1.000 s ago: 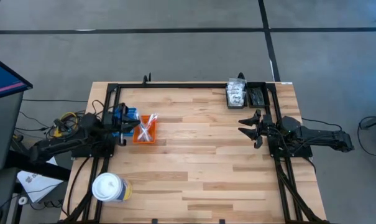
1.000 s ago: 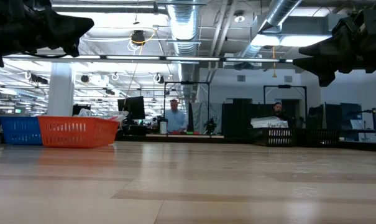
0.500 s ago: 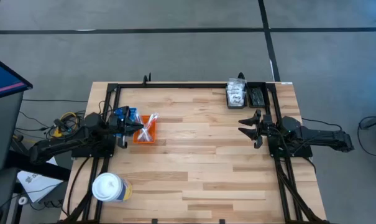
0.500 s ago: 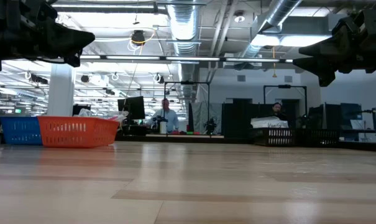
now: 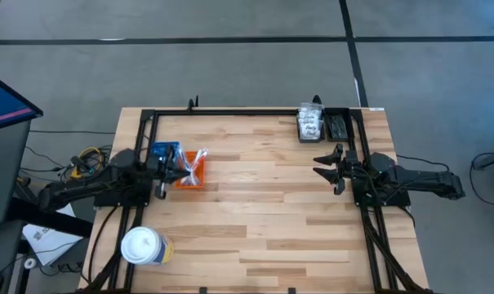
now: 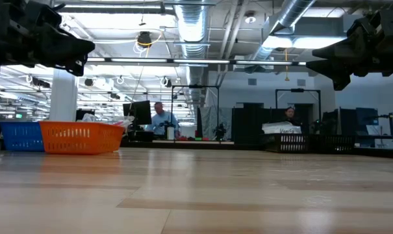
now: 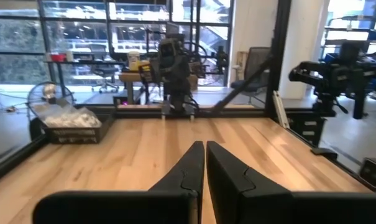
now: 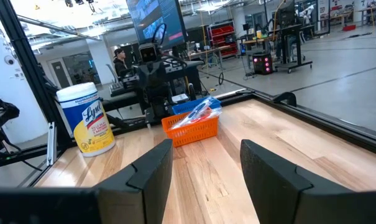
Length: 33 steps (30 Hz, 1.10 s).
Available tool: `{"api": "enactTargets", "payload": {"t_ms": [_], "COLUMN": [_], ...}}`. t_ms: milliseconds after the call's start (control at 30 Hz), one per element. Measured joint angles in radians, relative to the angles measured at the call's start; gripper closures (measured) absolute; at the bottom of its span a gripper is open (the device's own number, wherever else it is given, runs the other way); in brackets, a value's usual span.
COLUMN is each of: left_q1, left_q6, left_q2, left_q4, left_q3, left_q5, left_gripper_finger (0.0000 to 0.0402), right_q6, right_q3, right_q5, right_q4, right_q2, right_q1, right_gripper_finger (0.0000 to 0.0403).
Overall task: Pick & Place Travel size toiletries
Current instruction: Return to Home Position
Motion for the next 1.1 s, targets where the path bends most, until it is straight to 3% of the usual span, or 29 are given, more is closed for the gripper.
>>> {"api": "enactTargets", "payload": {"t_ms": [500,1100], "left_q1": [-0.12,-0.122], "left_q6": [0.0,0.0], "left_q2": [0.0,0.0], "left_q4": [-0.003,0.005], "left_q3": [0.0,0.0], "left_q5": [0.0,0.0], "left_gripper_finger": [0.0389,0.0389], "right_q6": [0.0,0.0], "right_q3": [0.0,0.0], "right_q5": [0.0,0.0], "right_q4": [0.0,0.0], "right_q2": [0.0,0.0], "right_q1": [0.0,0.0], "right_gripper_finger": [0.0221,0.0221]}}
